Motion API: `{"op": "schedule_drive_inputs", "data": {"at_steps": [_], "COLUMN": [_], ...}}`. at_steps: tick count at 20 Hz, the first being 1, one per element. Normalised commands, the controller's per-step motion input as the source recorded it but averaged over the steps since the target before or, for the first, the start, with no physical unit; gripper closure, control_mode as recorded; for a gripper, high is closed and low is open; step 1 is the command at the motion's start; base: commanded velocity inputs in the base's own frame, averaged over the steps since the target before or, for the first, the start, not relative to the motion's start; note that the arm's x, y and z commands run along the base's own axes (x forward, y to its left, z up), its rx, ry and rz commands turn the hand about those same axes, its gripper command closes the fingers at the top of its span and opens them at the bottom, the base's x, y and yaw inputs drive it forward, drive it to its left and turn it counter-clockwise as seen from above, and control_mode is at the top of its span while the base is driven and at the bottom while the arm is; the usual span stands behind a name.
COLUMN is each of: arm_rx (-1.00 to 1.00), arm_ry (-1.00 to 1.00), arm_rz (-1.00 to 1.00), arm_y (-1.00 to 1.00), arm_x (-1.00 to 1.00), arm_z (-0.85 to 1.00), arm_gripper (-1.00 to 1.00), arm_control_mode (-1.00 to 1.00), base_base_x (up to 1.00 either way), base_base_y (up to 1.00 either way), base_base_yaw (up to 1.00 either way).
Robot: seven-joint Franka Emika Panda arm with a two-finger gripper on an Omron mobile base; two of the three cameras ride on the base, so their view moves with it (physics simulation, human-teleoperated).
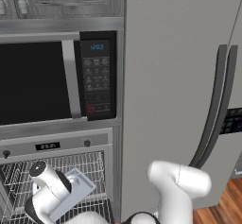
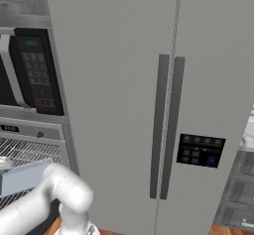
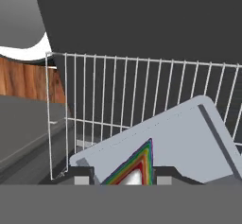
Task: Take the baked cake out of the oven and place it on the plate for cooling. Then close the oven door.
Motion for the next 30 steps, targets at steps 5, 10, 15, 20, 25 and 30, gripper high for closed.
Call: {"op": "schedule_drive_inputs", "data": {"at_steps": [5,10,15,20,25,30], "arm_rx": [0.04,0.12,0.06,0.00,0.00,0.04], "arm_ry": [0.01,0.00,0.00,0.00,0.07,0.02], "arm_rz": [0.00,0.00,0.00,0.00,-0.01,0.00], "arm_y": [-0.24,-0.38,-0.36,-0.29,-0.23,-0.25], "arm_x": [-0.18,-0.18,-0.23,-0.32,-0.29,-0.31], "arm_z": [0.62,0.58,0.49,0.53,0.44,0.40], "arm_gripper": [1.00,1.00,1.00,1.00,1.00,1.00], "arm_control_mode": [-1.00,-1.00,-1.00,-1.00,-1.00,-1.00], "base_base_x": [0.00,0.00,0.00,0.00,0.00,0.00], "base_base_y": [0.00,0.00,0.00,0.00,0.00,0.00], "base_base_yaw": [0.00,0.00,0.00,0.00,0.00,0.00]}}
